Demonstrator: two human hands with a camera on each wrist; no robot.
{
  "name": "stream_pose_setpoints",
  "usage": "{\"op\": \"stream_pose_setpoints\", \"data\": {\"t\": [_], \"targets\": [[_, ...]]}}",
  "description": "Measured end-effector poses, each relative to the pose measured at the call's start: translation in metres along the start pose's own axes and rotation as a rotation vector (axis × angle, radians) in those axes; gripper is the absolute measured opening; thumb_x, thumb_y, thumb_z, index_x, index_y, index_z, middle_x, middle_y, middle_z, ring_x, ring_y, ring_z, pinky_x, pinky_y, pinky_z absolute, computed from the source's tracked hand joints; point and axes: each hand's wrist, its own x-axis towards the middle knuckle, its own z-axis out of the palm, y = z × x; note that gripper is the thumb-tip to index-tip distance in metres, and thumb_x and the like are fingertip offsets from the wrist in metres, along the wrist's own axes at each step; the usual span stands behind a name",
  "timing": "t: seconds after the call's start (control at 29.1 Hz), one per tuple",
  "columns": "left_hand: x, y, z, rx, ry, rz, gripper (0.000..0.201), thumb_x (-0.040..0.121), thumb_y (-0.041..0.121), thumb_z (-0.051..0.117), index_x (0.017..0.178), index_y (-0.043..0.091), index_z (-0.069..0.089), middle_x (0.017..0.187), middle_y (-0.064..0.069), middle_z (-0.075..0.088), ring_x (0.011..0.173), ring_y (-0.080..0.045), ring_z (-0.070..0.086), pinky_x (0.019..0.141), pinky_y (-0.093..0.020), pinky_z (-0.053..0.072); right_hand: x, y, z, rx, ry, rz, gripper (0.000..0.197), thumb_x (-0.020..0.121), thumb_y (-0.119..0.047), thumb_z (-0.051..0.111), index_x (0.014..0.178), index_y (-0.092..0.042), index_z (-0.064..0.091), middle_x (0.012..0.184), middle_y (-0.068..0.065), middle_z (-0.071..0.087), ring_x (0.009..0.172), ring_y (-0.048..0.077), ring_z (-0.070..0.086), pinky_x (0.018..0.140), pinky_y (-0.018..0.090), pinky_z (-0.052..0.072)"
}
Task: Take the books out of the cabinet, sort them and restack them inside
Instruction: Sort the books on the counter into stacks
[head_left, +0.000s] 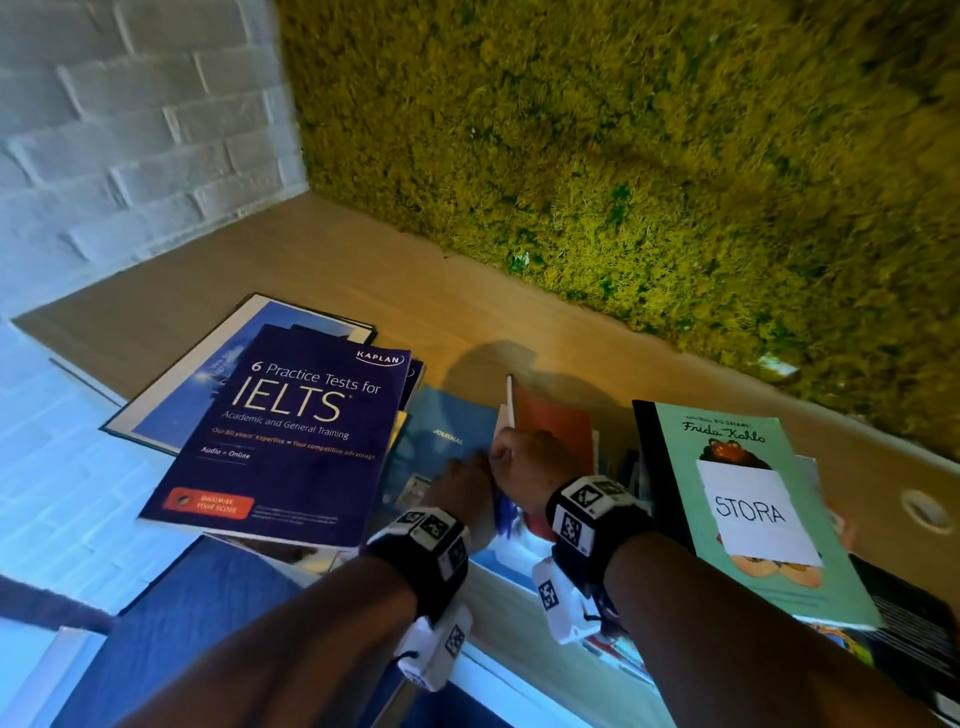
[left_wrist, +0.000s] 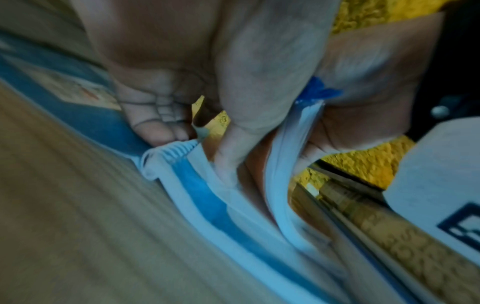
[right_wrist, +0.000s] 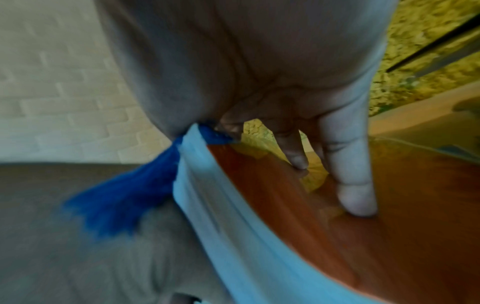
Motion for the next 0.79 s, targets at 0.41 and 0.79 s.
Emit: {"op": "stream_pose_setpoints", "data": {"t": [0.41,0.79], "targets": [[-0.007,0.027,-0.03,-0.698,0.072,0.025,0.02,0.08,0.01,0.076,0.089,0.016,0.059,0.072,-0.003,0.062,0.057,-0.013,0.055,0.049,-0.026,0.039,-0.008,0.017,-0.04,0.145,0.16,0.029,0.014,0.092,-0.02,0.052,0.096,-0.03,0.062,0.106,0.001,0.069,0.103,0.024,0.064,0.091,0.036,0.053],[-0.005,-0.003,-0.062,-0.506,0.224,0.035,0.06,0.067,0.026,0.061,0.125,0.014,0.051,0.102,-0.013,0.061,0.101,-0.037,0.064,0.082,-0.036,0.049,-0.045,0.009,-0.096,0.015,0.153,0.03,0.03,0.098,-0.01,0.047,0.128,-0.011,0.047,0.122,0.014,0.061,0.109,0.034,0.062,0.076,0.032,0.045]]}}
